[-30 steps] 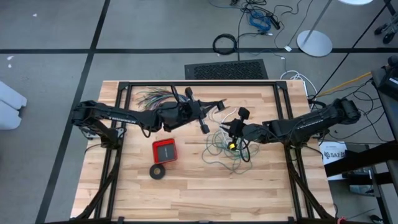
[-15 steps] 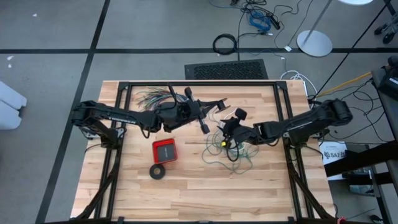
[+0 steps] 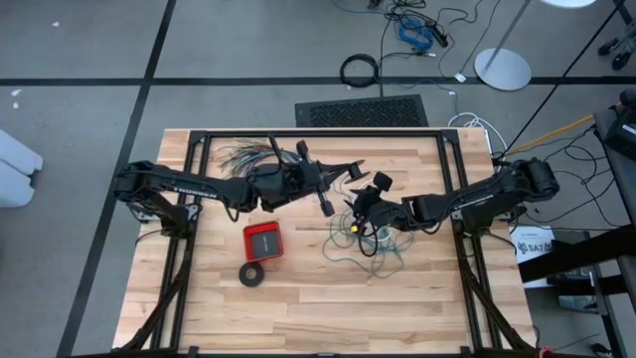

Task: Coil cords
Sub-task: Coil the white wire onto the spool

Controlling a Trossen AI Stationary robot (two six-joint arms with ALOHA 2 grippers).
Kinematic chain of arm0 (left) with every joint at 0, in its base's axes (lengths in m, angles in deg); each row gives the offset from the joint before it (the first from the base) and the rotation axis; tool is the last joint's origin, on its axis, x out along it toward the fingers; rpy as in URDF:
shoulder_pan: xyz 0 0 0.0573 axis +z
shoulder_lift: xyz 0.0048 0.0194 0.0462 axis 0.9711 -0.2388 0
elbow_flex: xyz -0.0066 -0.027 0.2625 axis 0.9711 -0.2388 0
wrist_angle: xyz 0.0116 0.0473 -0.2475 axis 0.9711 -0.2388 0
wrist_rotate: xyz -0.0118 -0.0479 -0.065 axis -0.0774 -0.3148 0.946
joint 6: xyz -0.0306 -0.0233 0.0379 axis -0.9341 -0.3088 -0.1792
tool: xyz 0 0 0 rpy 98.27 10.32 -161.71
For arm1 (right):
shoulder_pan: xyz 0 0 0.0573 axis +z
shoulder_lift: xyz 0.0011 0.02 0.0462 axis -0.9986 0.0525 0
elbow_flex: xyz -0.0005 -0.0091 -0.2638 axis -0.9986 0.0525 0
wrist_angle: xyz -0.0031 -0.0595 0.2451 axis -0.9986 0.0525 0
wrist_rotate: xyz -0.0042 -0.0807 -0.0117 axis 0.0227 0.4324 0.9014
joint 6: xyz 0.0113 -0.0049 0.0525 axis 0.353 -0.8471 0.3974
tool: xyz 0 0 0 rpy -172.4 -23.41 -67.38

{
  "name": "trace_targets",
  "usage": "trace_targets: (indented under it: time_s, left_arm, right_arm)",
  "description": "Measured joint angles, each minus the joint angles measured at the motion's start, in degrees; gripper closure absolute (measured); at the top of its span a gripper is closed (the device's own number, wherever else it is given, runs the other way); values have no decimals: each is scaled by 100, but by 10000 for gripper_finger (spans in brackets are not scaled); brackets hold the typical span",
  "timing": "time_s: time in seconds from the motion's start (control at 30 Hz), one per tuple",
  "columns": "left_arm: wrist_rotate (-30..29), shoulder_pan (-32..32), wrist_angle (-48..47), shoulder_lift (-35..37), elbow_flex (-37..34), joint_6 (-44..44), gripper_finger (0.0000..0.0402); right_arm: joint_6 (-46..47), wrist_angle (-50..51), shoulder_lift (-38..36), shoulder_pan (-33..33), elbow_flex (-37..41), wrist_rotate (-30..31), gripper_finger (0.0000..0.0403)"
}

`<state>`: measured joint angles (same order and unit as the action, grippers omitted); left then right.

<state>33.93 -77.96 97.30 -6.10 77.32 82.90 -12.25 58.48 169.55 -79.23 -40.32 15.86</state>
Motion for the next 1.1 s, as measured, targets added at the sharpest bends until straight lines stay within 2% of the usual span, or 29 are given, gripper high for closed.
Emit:
trace_targets:
  time_s: [0.17, 0.47, 0.67, 0.83, 1.1]
  left_arm:
    - [16, -2, -35, 0, 0, -19, 402]
    - [-215, 14, -233, 0, 0, 147, 402]
    - [-227, 99, -179, -27, 2, 140, 402]
    - [-250, 160, -224, -63, -51, 77, 402]
    - [-548, 219, -541, -63, -87, 296, 402]
  right_arm:
    - [-87, -329, 217, -21, 0, -12, 284]
    - [-87, -333, 243, 147, 0, 118, 395]
    - [-92, -852, 243, 165, 0, -189, 400]
    - [-354, -1426, 243, 272, -2, -213, 401]
    - [-448, -1594, 173, 492, -53, -300, 402]
